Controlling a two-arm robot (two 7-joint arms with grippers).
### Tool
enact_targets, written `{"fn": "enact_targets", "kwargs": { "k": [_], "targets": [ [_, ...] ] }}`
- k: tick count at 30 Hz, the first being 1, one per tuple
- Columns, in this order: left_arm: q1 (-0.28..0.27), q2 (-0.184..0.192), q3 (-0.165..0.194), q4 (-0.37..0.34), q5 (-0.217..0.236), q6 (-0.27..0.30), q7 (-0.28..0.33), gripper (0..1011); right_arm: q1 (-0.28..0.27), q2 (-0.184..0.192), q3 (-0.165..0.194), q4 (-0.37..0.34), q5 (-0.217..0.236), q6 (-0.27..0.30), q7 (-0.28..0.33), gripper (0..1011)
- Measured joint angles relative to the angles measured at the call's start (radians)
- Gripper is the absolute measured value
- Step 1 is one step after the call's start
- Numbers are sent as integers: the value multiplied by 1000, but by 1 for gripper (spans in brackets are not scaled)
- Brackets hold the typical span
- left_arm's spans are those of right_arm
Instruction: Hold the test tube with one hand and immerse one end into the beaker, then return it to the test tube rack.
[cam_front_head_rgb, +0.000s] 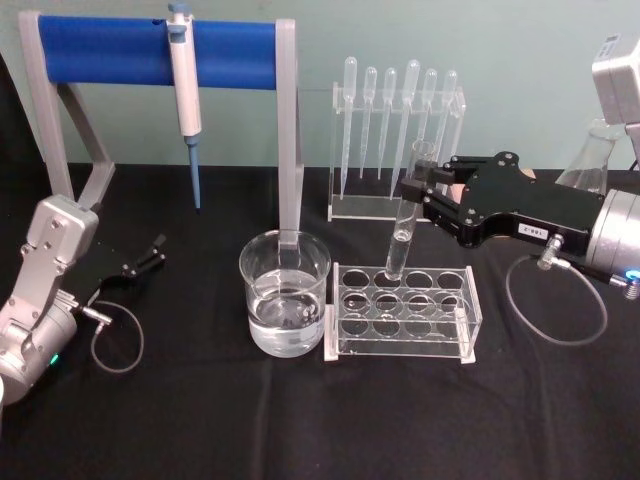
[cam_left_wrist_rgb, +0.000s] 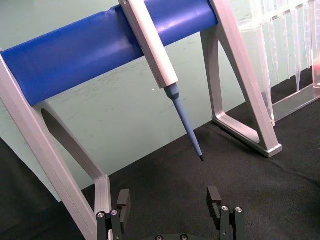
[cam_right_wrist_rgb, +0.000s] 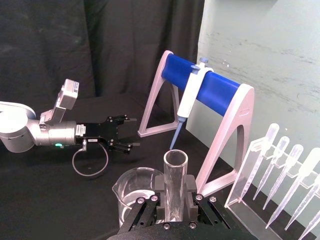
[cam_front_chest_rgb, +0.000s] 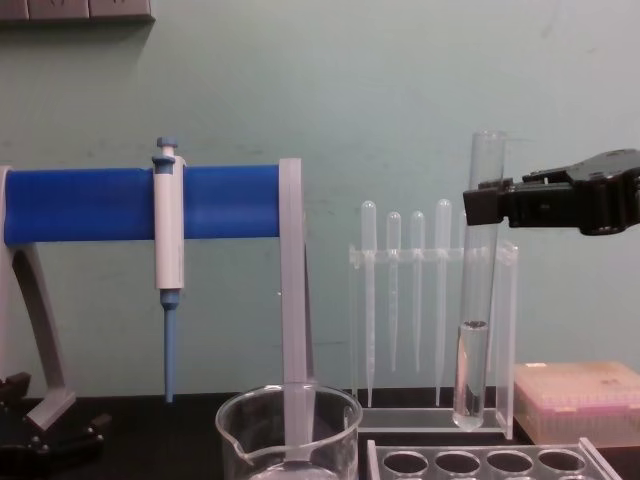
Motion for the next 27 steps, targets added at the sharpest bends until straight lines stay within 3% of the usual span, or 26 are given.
{"fn": "enact_targets", "kwargs": {
  "k": [9, 15, 19, 27],
  "targets": [
    [0, 0, 0, 0, 0, 0, 0, 1000, 2, 0, 0, -1, 5, 2, 0, 243],
    [0, 0, 0, 0, 0, 0, 0, 1000, 26, -14, 1, -20, 67, 37, 7, 243],
    [0, 0, 0, 0, 0, 0, 0, 1000, 57, -30, -14, -30, 91, 59, 2, 243],
    [0, 0, 0, 0, 0, 0, 0, 1000, 123, -71, -71, -20, 89, 80, -16, 243]
  ]
}}
